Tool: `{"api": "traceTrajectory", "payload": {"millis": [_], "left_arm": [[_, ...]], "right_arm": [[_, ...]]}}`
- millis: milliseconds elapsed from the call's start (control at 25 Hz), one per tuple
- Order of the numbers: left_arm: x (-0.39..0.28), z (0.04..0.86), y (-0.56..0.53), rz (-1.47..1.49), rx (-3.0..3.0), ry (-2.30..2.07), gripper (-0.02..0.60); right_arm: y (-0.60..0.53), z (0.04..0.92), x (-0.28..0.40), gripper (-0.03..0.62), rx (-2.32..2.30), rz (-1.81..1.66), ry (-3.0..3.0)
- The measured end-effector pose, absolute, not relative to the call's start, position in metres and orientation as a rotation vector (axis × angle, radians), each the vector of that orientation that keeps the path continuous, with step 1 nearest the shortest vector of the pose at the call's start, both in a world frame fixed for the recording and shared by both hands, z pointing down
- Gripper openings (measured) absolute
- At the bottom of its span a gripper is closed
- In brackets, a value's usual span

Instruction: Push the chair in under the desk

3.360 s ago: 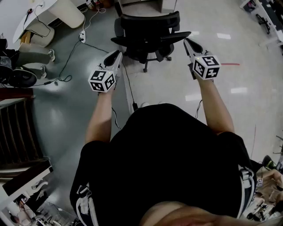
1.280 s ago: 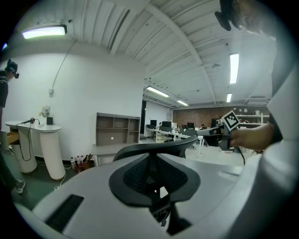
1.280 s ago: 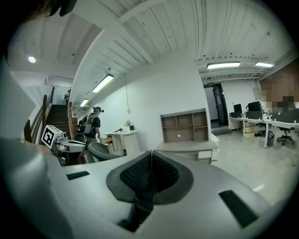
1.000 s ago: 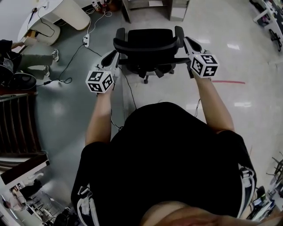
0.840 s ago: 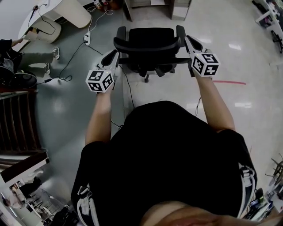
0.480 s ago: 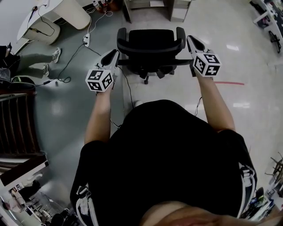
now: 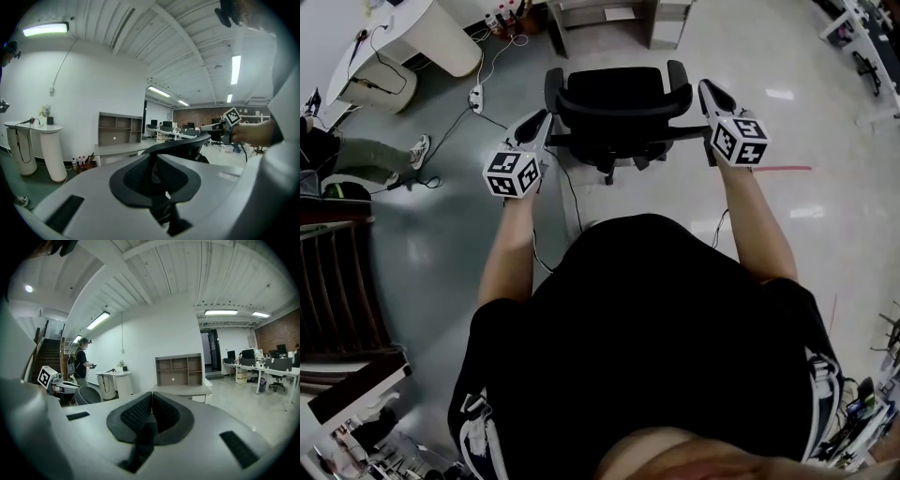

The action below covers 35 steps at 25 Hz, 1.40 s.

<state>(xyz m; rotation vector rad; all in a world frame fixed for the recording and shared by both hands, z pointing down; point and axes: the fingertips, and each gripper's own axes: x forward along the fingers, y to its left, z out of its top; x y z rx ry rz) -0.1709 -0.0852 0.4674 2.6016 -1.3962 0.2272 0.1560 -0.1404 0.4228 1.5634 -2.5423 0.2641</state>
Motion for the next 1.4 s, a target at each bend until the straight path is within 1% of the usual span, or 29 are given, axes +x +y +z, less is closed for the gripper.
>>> {"api": "traceTrajectory", "payload": {"millis": [520,760,960,1080,1120,1200,1240,1400], "left_arm": [[-0.174,0.479,-0.09,0.266,2.623,-1.313,0.054],[-0.164,0.498,-0.085,0.463,2.661,-1.24,0.058],[-0.156,0.517,-0.08,0.634,2.675,-1.159,0.098],[-0.146,0.531,-0.077,0.8,2.692,-1.125,0.144],[-0.144,0.535,-0.077,0.854,2.697,-1.115,0.159],[-0.141,0.544,-0.076,0.954,2.712,-1.086,0.174],[-0.139,0.55,-0.075,1.008,2.718,-1.066,0.184],[-0.135,0.577,-0.071,1.236,2.724,-0.981,0.22]], "right_arm": [[-0.129,0.43,0.181,0.002,1.627,0.292,-2.458],[-0.119,0.454,0.173,0.005,1.458,0.314,-2.433],[-0.108,0.492,0.161,0.056,1.213,0.289,-2.379],[-0.098,0.515,0.152,0.082,1.06,0.211,-2.338],[-0.094,0.524,0.147,0.102,0.994,0.188,-2.326],[-0.084,0.54,0.135,0.182,0.857,0.13,-2.287],[-0.08,0.548,0.13,0.202,0.798,0.095,-2.264],[-0.072,0.568,0.118,0.234,0.657,0.01,-2.196]]}}
